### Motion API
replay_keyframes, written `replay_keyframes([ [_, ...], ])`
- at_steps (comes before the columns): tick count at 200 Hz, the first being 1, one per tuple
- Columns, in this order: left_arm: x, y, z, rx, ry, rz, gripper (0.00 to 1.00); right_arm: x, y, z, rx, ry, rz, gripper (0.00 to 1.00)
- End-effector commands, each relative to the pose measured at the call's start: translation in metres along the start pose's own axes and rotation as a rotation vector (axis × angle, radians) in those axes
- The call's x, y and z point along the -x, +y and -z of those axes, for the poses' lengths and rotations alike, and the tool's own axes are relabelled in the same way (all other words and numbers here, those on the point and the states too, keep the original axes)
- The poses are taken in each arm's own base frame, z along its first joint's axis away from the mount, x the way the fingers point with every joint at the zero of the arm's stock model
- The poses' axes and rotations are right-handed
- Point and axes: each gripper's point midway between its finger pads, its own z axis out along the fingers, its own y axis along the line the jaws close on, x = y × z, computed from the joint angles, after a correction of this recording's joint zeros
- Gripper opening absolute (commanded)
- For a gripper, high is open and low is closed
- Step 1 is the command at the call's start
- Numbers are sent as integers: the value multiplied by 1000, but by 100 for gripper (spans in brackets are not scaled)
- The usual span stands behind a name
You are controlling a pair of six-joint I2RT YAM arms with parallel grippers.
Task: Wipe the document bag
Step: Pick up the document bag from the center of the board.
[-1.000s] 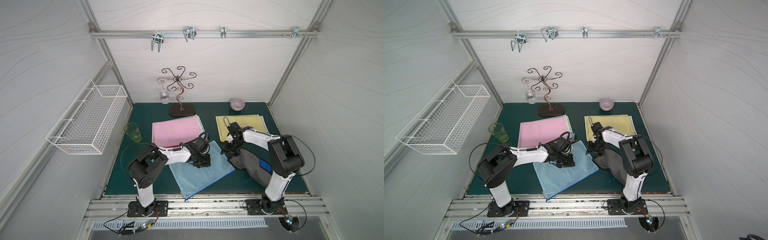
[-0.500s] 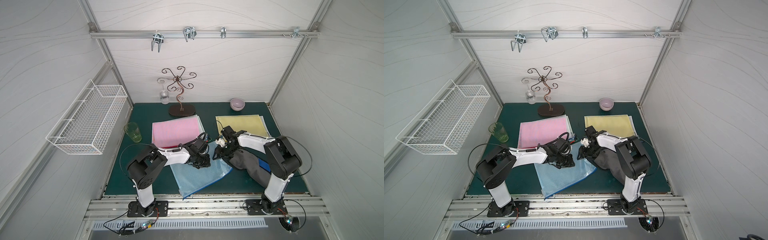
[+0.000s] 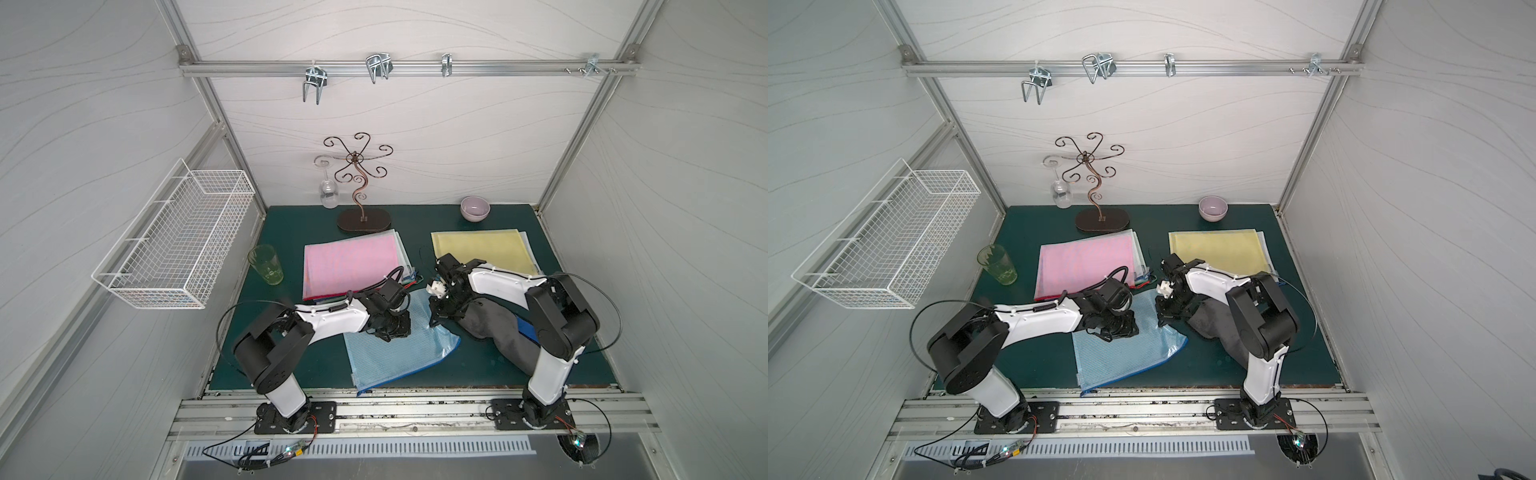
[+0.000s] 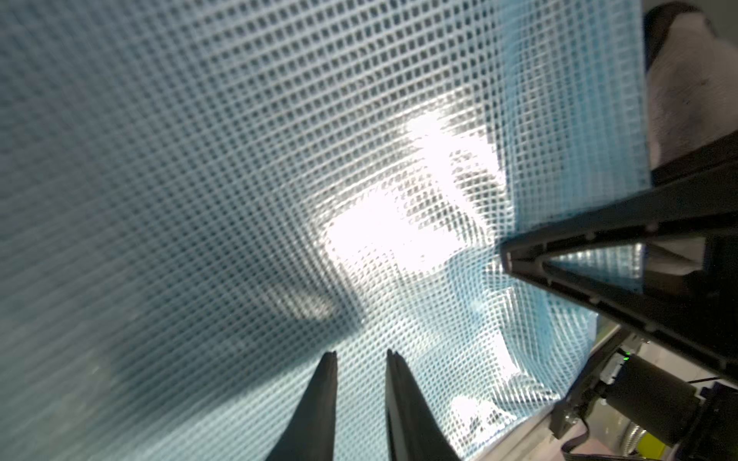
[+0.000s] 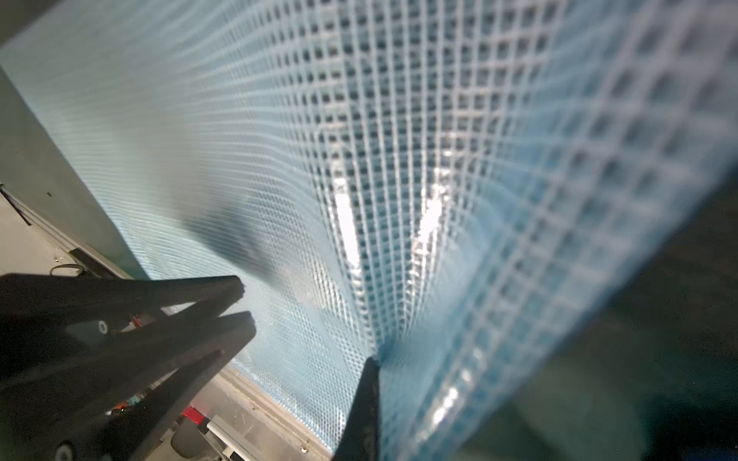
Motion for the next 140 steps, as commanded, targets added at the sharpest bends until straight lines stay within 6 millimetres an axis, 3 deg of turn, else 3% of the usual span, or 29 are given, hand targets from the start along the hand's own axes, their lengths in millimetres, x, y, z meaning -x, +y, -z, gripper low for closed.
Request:
replay_keyframes([
  [1, 20, -9, 39, -10, -106, -3, 29, 7, -17, 56, -129, -72, -28, 0],
  [29, 29, -9, 78, -19, -172, -8, 31, 23, -62, 103, -256, -150, -96, 0],
  [53, 30, -5, 94, -16, -198, -4, 32, 45, -102, 128, -352, -213, -152, 0],
  [106, 30, 5, 103, 18, -197, 5, 32, 127, -185, 158, -530, -297, -199, 0],
  [140, 36, 16, 115, 53, -209, 23, 32, 161, -222, 168, -609, -299, -175, 0],
])
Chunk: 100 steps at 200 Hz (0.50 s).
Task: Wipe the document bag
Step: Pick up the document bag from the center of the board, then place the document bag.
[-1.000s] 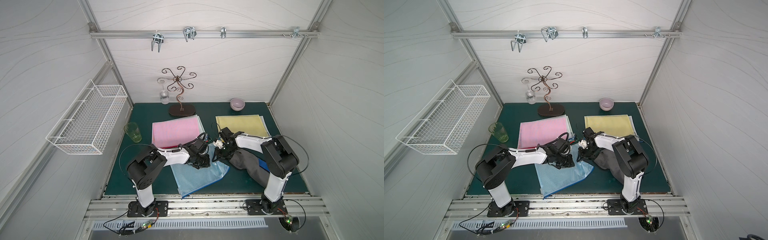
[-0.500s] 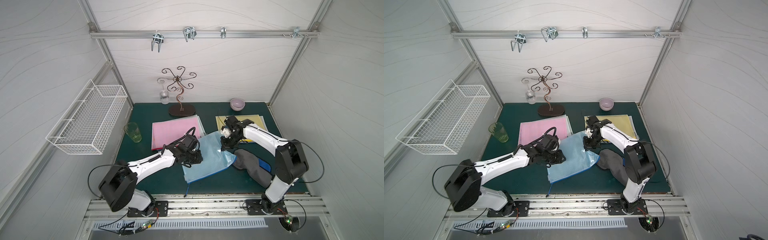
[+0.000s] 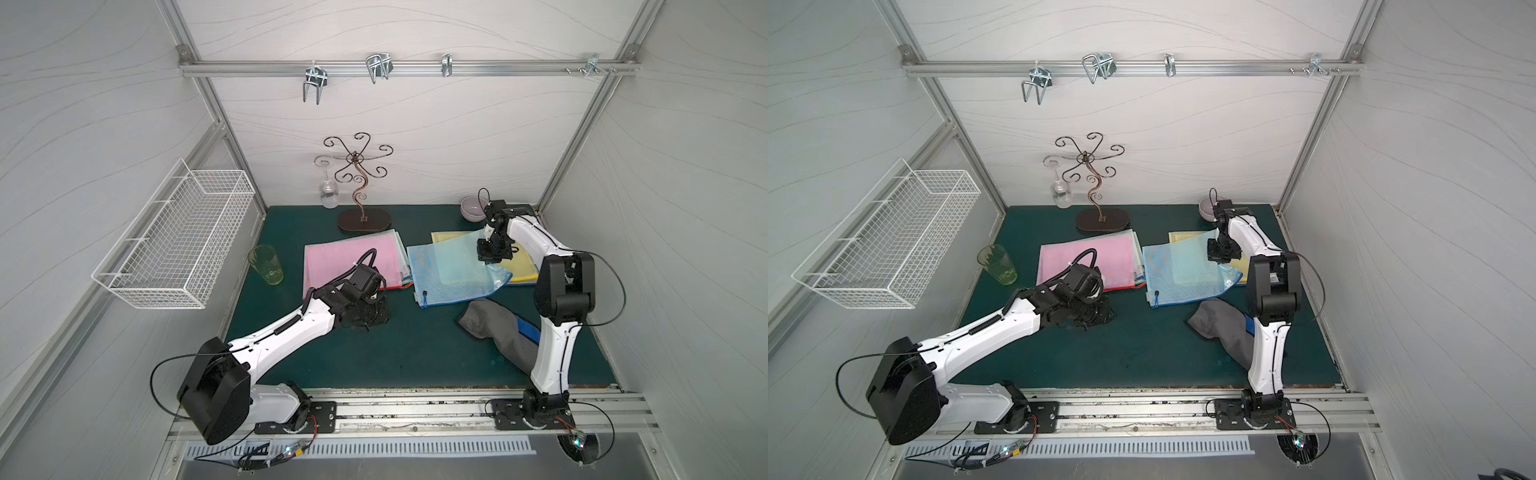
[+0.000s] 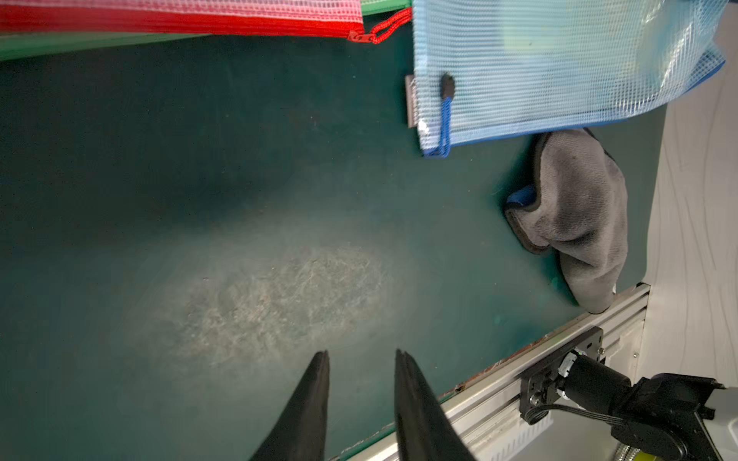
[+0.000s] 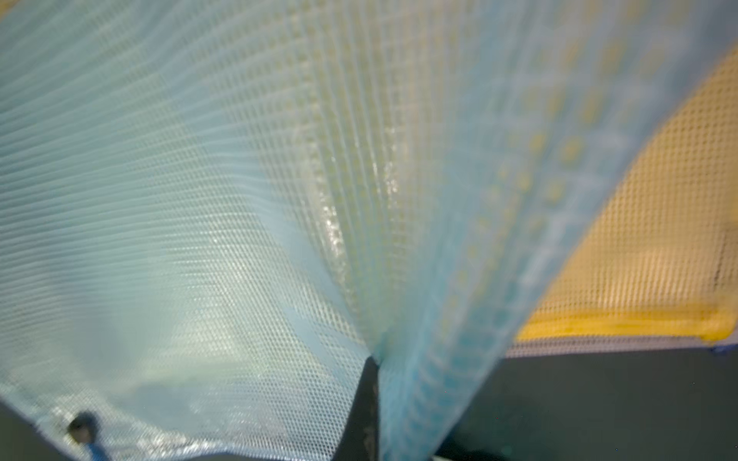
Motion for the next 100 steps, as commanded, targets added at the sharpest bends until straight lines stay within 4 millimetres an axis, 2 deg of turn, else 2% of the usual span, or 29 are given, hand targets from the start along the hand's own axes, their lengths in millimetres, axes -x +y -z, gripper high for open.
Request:
replay_keyframes([
  [1, 19, -1, 21, 7, -56, -9, 32, 21, -27, -3, -102, -9, 60, 0],
  [55, 34, 14, 26, 32, -63, 35, 32, 48, -65, -24, -210, -4, 73, 0],
  [100, 43, 19, 21, 40, -43, 42, 32, 51, -81, -42, -230, 26, 36, 0],
])
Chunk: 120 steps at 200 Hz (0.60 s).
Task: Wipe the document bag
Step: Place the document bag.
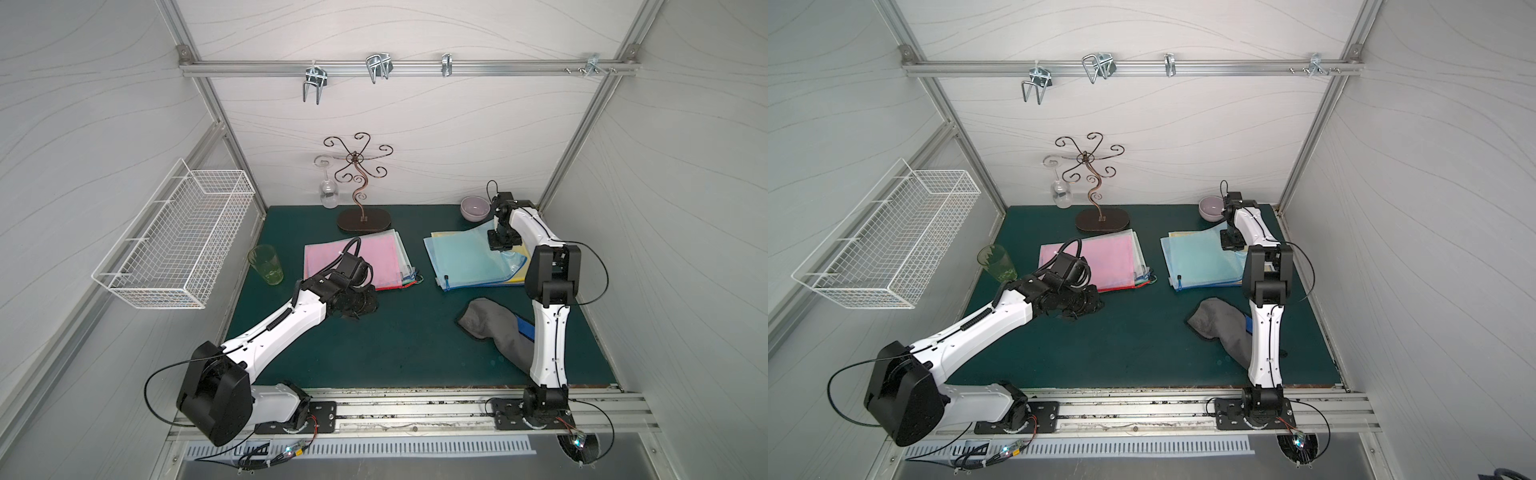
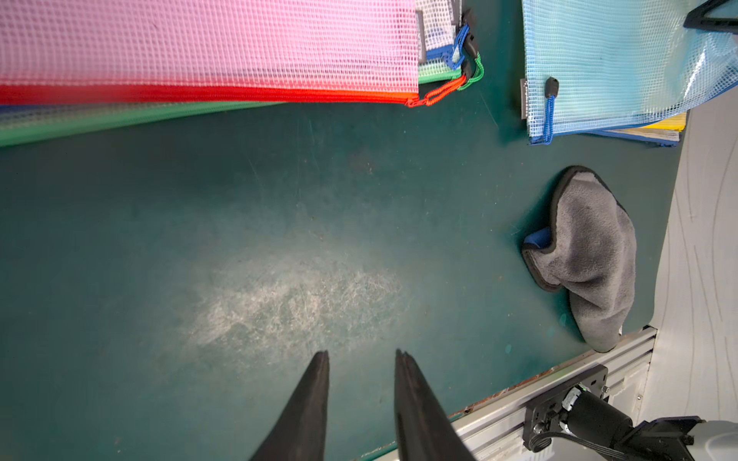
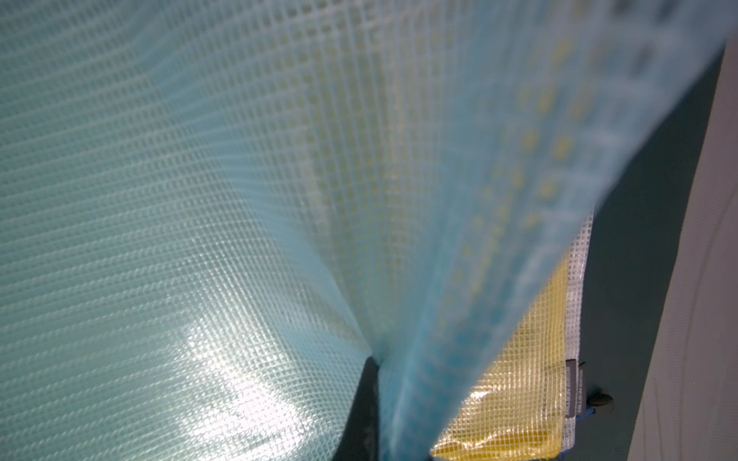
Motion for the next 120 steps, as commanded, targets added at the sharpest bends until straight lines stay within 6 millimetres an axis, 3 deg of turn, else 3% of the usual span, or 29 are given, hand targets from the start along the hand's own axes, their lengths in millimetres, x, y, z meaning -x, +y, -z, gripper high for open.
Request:
replay_keyframes([
  [1, 13, -6, 2, -8, -6, -21, 32, -9, -12, -14, -35, 60, -8, 0],
  [44, 19, -5, -4, -4, 14, -23, 32, -7, -20, -27, -33, 57, -89, 0],
  [120, 20, -1, -11, -3, 23, -6, 32, 4, -28, -32, -47, 45, -78, 0],
])
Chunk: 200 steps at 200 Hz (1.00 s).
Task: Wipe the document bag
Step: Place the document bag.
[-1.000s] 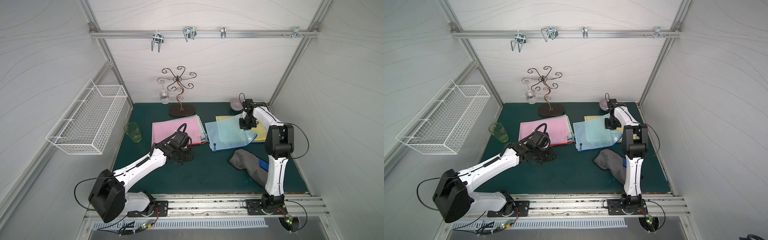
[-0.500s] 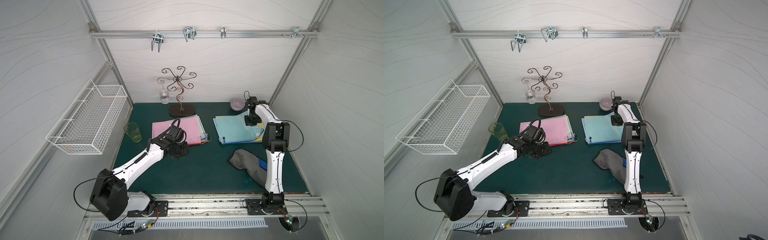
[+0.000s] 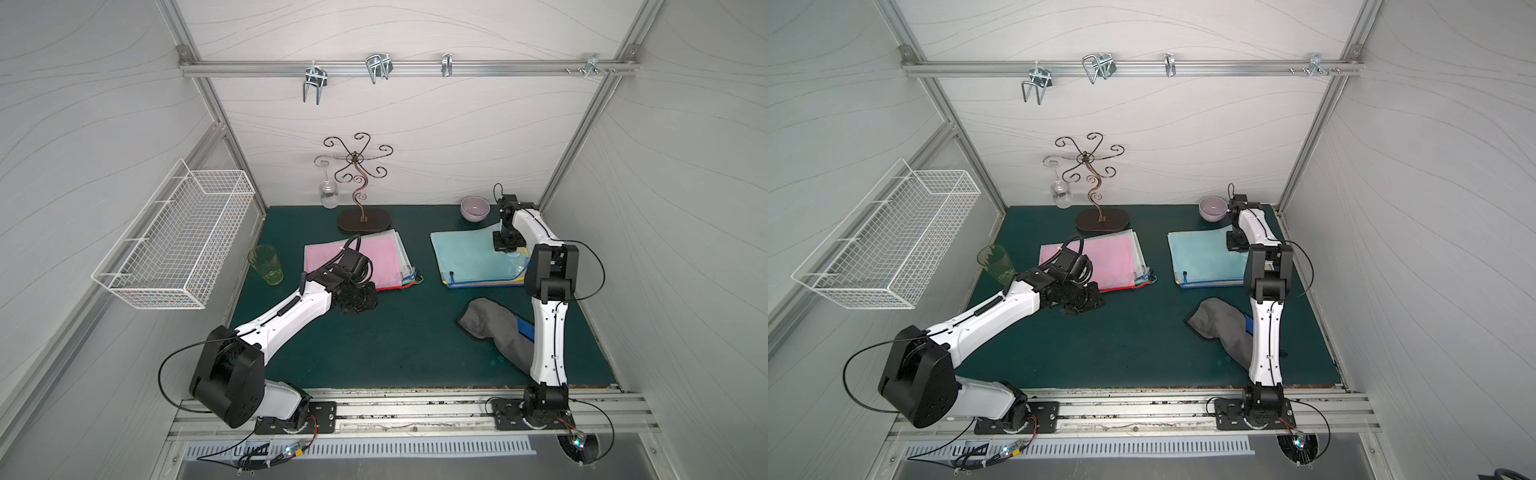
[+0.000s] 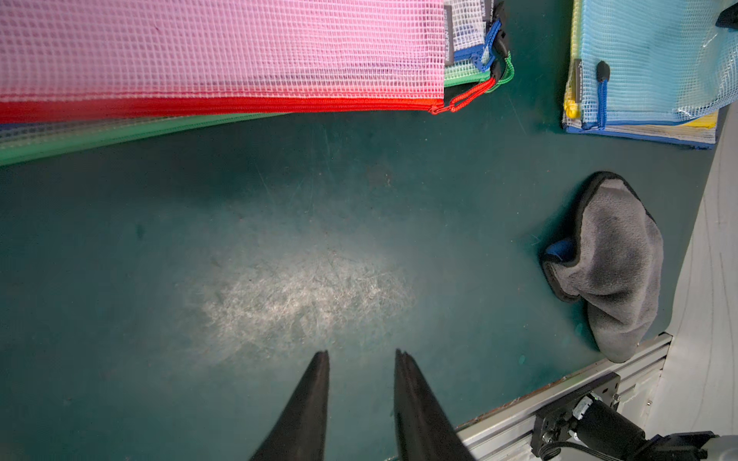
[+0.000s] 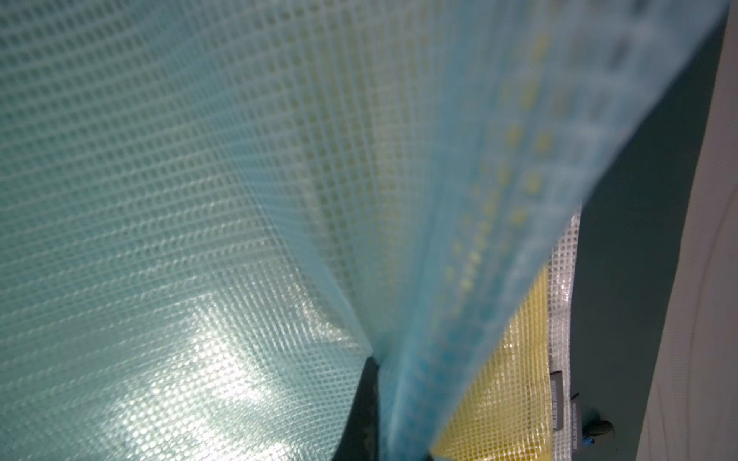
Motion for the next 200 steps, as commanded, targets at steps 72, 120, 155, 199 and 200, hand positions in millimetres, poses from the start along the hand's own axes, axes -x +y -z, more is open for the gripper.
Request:
replay_keyframes([
  [72, 13, -11, 1, -32, -18, -12, 32, -14, -13, -7, -62, 50, -9, 24],
  [120, 12, -9, 3, -29, -23, -12, 32, -10, -22, 4, -100, 16, -51, 80],
  [155, 11, -7, 5, -27, -34, -7, 33, 3, -30, 27, -126, -51, -72, 99],
  [199, 16, 9, 10, -17, -69, 73, 37, 9, -7, 69, -83, -118, -38, 99],
  [200, 16, 10, 10, -16, -70, 77, 37, 9, -5, 69, -76, -119, -39, 99],
])
